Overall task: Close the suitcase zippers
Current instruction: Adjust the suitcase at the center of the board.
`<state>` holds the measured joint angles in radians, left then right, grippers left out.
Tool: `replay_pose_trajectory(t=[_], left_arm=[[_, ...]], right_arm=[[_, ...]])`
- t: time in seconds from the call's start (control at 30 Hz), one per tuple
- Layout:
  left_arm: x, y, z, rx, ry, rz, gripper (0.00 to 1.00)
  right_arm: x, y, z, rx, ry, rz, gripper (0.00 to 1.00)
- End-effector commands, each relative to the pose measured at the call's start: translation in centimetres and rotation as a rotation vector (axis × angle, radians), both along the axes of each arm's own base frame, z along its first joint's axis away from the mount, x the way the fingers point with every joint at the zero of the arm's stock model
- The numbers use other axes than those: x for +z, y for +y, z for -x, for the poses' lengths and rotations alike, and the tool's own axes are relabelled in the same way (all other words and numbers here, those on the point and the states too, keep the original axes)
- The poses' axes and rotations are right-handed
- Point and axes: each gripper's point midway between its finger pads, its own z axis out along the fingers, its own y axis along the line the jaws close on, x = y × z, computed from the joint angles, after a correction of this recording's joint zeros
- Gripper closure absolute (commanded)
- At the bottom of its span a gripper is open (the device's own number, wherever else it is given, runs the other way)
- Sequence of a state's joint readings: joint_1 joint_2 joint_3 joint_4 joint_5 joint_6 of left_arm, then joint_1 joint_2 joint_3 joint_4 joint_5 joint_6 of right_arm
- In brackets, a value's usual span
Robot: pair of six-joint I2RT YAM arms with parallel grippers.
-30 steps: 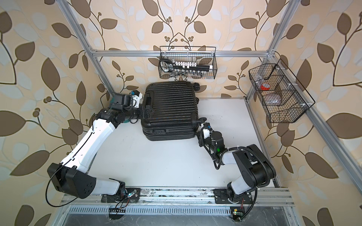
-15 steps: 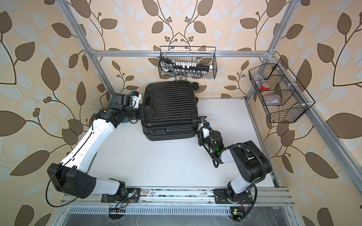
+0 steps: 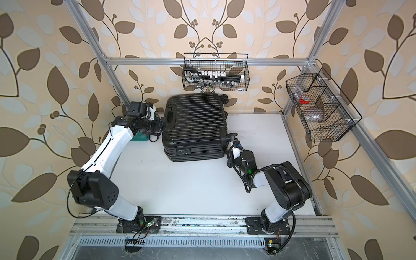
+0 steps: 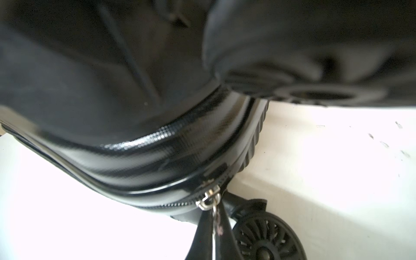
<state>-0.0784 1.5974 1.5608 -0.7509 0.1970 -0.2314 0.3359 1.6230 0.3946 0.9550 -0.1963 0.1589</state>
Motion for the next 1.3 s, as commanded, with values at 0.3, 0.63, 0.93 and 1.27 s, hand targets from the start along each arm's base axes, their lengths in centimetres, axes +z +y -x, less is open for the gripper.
replay_pose_trajectory(t=[0.3, 0.63, 0.93, 1.27], left_arm=[[-1.7, -0.2, -5.9, -0.033, 0.060, -0.012, 0.47], [-2.2, -0.7, -6.8, 0.078, 0.095, 0.108, 0.71], [0.0, -0.3, -6.1, 0.307, 0.048, 0.291, 0.78], [0.2, -3.3, -2.8, 0.410, 0.063, 0.439, 0.79]], right_arm=[[0.8, 1.4, 1.1, 0.060, 0.007, 0.000, 1.00], [0.9, 3.1, 3.2, 0.125, 0.026, 0.034, 1.00], [1.7, 4.9, 6.4, 0.228, 0.030, 0.030, 1.00], [2.3, 9.2, 8.2, 0.317, 0.041, 0.029, 1.00]])
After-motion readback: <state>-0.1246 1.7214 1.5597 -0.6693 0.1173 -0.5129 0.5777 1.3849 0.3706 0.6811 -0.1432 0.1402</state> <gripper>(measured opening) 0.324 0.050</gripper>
